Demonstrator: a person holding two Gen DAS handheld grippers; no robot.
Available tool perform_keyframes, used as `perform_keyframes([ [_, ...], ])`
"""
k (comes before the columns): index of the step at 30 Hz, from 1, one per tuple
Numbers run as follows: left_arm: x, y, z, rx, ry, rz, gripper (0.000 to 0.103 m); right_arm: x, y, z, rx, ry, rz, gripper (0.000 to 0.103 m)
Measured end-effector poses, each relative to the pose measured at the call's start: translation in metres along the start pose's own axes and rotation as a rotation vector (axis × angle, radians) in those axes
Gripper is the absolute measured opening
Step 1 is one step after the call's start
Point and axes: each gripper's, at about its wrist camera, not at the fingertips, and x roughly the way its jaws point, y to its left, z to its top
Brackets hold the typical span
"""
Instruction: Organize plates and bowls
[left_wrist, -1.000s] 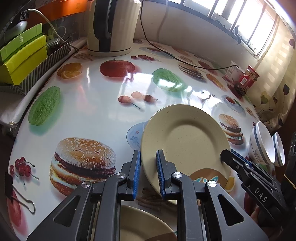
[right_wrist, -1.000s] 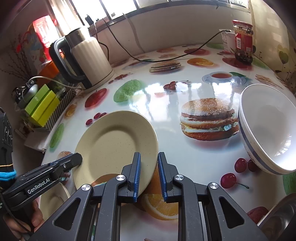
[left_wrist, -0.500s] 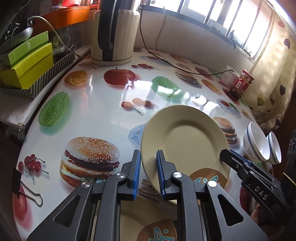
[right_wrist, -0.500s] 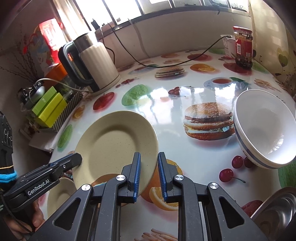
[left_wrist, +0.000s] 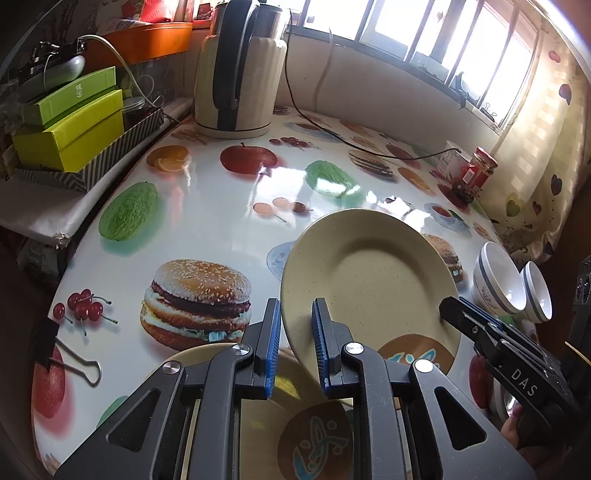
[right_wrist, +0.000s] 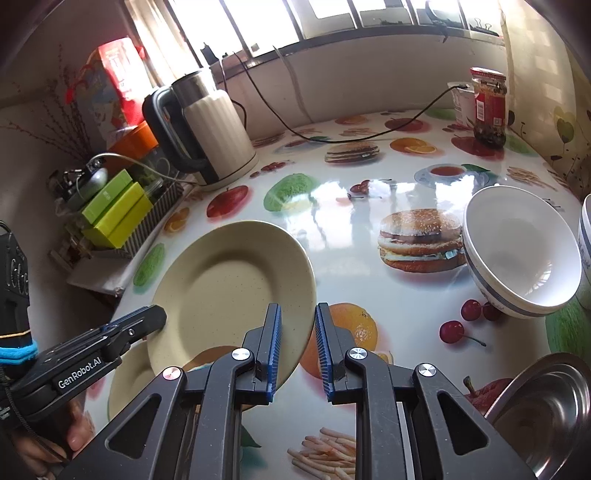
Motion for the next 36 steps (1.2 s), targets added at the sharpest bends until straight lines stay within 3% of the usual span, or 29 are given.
perform_keyframes([
  [18, -0.016, 0.015, -0.030, -0.027, -0.001, 0.017, 0.018, -0.010, 0.023, -0.021, -0.049, 0.016, 0.055, 0.018],
  [30, -0.015, 0.029, -0.020, -0.073, -0.013, 0.010, 0.018, 0.004, 0.009, -0.024, 0.001, 0.048, 0.034, 0.018],
  [35, -0.007, 0.035, -0.015, -0.104, 0.008, -0.019, 0.018, 0.018, -0.006, -0.026, 0.071, 0.094, 0.044, 0.038],
  [36, -0.006, 0.035, -0.014, -0.104, 0.007, -0.015, 0.018, 0.019, -0.008, -0.026, 0.080, 0.099, 0.046, 0.038],
])
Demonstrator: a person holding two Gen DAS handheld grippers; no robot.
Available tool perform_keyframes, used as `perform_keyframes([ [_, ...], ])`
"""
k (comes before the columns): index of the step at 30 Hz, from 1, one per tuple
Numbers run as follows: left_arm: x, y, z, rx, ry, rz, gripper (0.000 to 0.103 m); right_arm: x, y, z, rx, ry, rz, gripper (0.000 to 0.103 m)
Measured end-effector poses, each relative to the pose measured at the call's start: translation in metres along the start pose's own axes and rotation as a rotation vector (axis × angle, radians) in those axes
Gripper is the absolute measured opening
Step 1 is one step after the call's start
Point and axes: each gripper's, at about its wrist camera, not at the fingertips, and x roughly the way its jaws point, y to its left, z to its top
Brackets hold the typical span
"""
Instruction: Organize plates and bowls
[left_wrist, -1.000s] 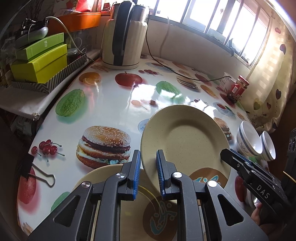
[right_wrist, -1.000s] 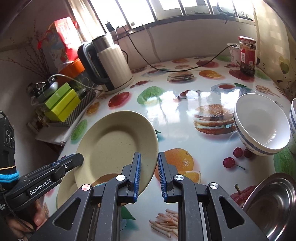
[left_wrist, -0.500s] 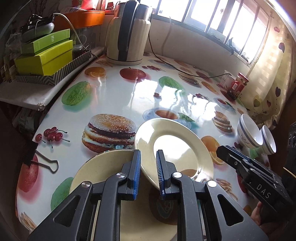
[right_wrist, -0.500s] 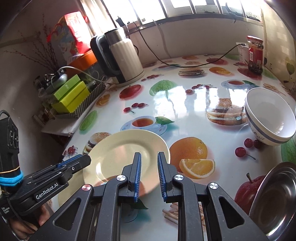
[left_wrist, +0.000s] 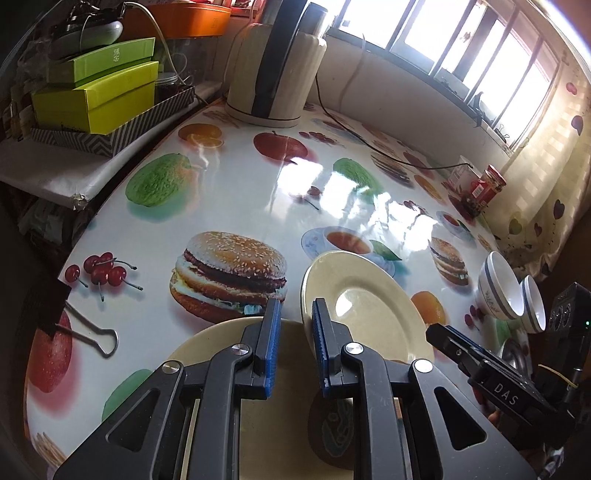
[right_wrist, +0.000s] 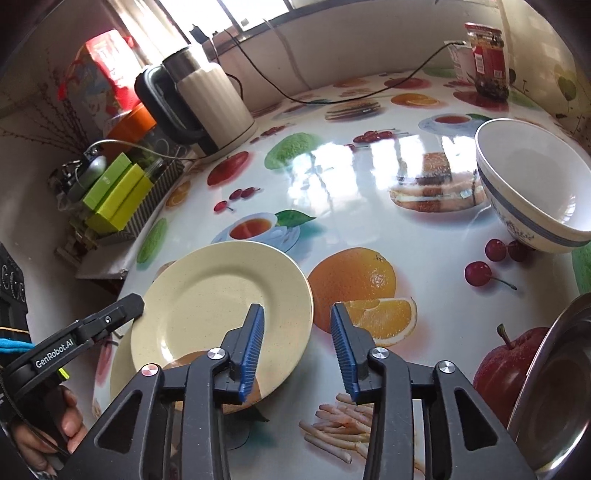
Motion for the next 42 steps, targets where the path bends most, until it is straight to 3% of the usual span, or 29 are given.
perform_keyframes([
  [12, 0.013, -0.007, 0.001, 0.020, 0.039, -0.035, 0.018, 0.013, -0.012, 0.003, 0.078, 0.041, 0.078, 0.038],
  [17, 0.015, -0.012, -0.001, 0.045, 0.039, -0.025, 0.018, 0.016, -0.013, 0.002, 0.095, 0.056, 0.106, 0.028],
  [25, 0.015, -0.010, 0.000, 0.046, 0.038, -0.026, 0.018, 0.017, -0.018, 0.001, 0.136, 0.069, 0.138, 0.025],
  [31, 0.015, -0.010, -0.001, 0.043, 0.037, -0.028, 0.018, 0.017, -0.021, 0.002, 0.147, 0.066, 0.129, 0.016],
  [42, 0.007, -0.010, 0.000, 0.052, 0.016, -0.026, 0.018, 0.011, -0.020, 0.004, 0.126, 0.041, 0.129, 0.015],
])
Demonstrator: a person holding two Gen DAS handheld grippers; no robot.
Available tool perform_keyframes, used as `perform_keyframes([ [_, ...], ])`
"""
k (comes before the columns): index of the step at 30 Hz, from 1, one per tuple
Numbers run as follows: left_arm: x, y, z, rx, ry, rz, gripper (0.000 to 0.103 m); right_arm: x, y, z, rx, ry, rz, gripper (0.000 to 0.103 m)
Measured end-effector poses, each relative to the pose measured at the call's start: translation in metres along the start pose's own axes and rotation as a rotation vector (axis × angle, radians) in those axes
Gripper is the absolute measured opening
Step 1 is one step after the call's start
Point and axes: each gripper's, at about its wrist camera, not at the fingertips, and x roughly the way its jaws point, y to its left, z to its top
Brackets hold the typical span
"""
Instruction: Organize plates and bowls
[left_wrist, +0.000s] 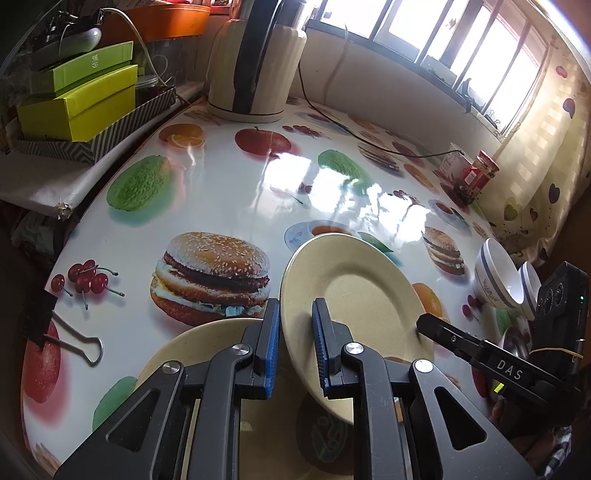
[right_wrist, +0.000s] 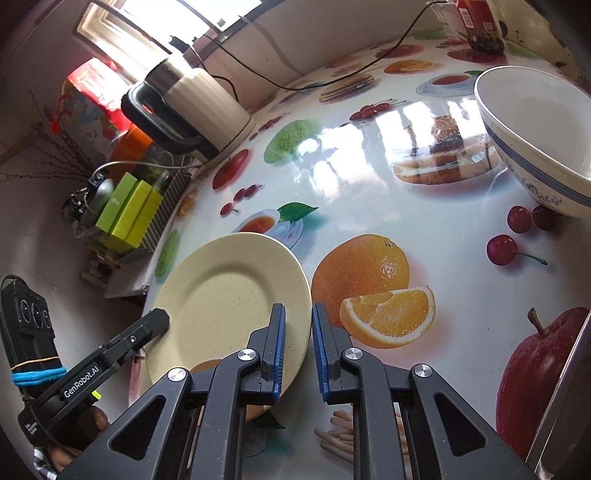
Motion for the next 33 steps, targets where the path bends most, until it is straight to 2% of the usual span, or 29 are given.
perform_keyframes([
  [16, -0.028, 0.016, -0.012, -0.043, -0.042, -0.008, 0.018, -0.017, 0.026, -0.006, -0.059, -0.025, 0.028, 0.015],
  [33, -0.055, 0.042, -0.038, -0.106, -0.077, 0.013, 0.019, -0.018, 0.056, -0.025, -0.135, -0.003, 0.056, 0.015],
])
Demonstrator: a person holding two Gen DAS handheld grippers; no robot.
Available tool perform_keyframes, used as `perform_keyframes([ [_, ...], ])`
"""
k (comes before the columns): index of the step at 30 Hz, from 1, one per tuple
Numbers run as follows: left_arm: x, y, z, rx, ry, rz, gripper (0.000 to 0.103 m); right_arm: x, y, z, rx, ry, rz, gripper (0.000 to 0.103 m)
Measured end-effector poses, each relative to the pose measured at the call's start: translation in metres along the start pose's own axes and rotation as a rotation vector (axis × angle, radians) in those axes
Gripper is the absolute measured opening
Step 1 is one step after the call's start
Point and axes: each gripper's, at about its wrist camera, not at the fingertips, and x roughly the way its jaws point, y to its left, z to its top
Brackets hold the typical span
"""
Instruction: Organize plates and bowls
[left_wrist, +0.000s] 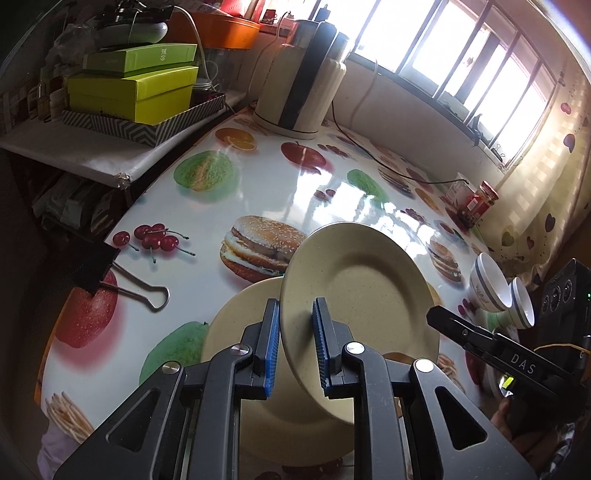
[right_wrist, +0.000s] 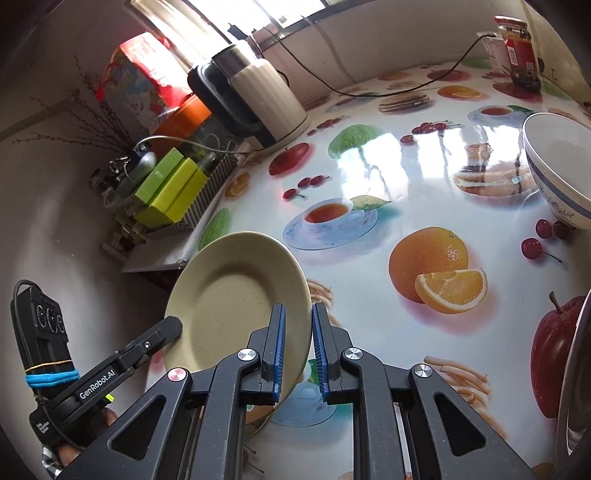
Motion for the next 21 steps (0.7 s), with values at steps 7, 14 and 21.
perform_keyframes([
  [7, -0.005, 0.016, -0.013, -0.028, 0.005, 0.020, 0.019, 0.005, 0.010, -0.010, -0.026, 0.024, 0.012, 0.015],
  [14, -0.007, 0.024, -0.021, -0.049, 0.009, 0.034, 0.019, 0.012, 0.016, -0.018, -0.042, 0.050, 0.010, 0.015],
  [21, -0.007, 0.030, -0.027, -0.059, 0.016, 0.044, 0.019, 0.017, 0.021, -0.020, -0.054, 0.065, 0.006, 0.015],
])
